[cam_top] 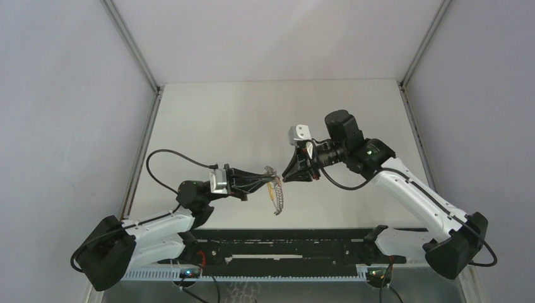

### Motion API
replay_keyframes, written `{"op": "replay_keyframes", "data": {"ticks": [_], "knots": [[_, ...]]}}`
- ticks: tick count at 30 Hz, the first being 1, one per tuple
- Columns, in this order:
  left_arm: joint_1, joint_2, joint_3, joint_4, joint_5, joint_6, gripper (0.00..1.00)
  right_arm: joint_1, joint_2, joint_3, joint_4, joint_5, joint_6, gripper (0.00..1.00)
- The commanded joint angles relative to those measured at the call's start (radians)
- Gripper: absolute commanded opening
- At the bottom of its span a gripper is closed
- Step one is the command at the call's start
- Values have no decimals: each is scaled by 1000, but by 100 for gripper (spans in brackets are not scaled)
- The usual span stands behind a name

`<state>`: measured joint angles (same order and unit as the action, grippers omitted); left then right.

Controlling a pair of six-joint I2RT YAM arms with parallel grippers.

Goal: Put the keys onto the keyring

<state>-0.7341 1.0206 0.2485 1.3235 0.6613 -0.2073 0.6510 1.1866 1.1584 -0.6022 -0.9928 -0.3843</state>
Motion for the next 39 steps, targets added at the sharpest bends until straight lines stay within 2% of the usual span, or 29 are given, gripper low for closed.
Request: {"op": "replay_keyframes", "data": {"ticks": [1, 17, 31, 36, 39], "knots": [[6, 4, 32, 75, -6, 8, 0, 27, -33, 6, 44, -7, -19, 19], [6, -5, 35, 75, 11, 2, 0, 19, -21, 6, 77, 76, 14, 19], [6, 2, 37, 75, 9, -3, 0, 44, -28, 6, 92, 34, -24, 22], [6, -4, 36, 74, 12, -4, 0, 45, -14, 6, 96, 33, -22, 18], [6, -7, 38, 74, 16, -6, 0, 45, -6, 6, 100, 33, -21, 13]]}}
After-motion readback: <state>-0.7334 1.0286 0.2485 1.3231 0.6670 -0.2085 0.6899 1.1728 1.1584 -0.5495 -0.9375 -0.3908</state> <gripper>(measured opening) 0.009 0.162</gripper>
